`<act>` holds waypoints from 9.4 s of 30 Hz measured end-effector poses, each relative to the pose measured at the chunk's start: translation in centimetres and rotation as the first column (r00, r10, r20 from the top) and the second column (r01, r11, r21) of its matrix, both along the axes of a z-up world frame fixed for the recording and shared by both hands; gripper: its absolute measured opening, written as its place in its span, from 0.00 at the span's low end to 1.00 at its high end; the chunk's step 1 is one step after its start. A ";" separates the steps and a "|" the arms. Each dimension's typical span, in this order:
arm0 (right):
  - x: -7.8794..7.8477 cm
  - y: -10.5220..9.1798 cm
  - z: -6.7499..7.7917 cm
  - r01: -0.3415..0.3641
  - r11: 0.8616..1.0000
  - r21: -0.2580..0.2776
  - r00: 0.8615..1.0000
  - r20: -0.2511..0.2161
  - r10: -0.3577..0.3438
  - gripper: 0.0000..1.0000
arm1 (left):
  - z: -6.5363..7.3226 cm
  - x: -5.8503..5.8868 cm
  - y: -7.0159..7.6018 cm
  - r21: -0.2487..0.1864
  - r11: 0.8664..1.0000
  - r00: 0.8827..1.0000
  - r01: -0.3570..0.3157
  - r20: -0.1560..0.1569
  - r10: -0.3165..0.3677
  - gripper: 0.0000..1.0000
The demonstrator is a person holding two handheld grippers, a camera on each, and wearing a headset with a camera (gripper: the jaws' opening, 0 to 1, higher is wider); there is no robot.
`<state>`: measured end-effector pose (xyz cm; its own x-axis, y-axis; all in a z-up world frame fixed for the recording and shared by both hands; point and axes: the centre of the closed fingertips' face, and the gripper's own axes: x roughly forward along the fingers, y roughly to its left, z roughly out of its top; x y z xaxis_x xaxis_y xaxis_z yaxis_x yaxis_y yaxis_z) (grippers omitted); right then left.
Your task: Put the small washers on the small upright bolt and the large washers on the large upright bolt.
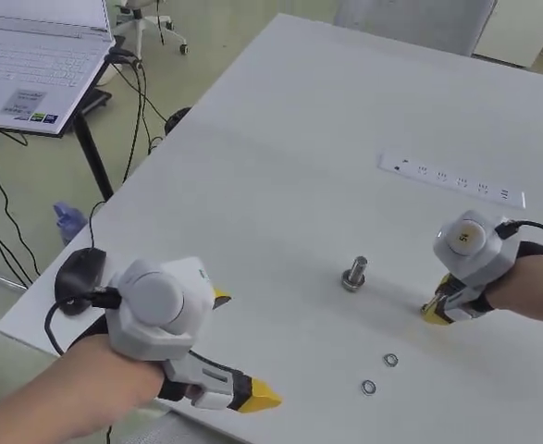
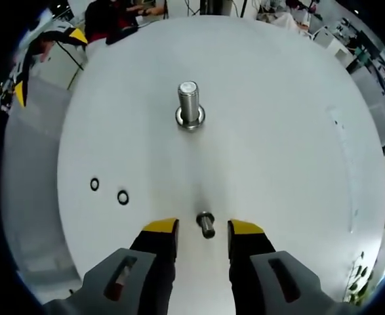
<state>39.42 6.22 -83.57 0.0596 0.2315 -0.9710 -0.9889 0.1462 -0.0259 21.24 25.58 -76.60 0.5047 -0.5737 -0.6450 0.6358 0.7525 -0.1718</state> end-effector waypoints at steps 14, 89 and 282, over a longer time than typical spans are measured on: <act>-0.6 0.7 2.6 0.004 1.000 0.023 1.000 0.019 -0.005 0.31 | 1.1 0.4 -0.6 -0.013 1.000 1.000 0.002 0.022 -0.002 0.87; -8.6 2.8 -3.8 -0.020 0.996 0.088 0.999 -0.035 0.023 0.30 | 0.8 -0.5 -1.5 -0.016 0.999 0.999 0.028 0.024 -0.028 0.99; 0.2 -0.6 -2.0 0.068 0.997 -0.025 0.997 0.033 -0.068 0.13 | -0.9 -0.6 -0.5 0.022 0.998 0.997 0.059 -0.052 -0.058 0.85</act>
<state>39.64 5.66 -85.61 0.1052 0.2000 -0.9741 -0.9753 0.2119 -0.0618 20.66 25.13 -77.49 0.4365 -0.5859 -0.6828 0.6696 0.7184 -0.1885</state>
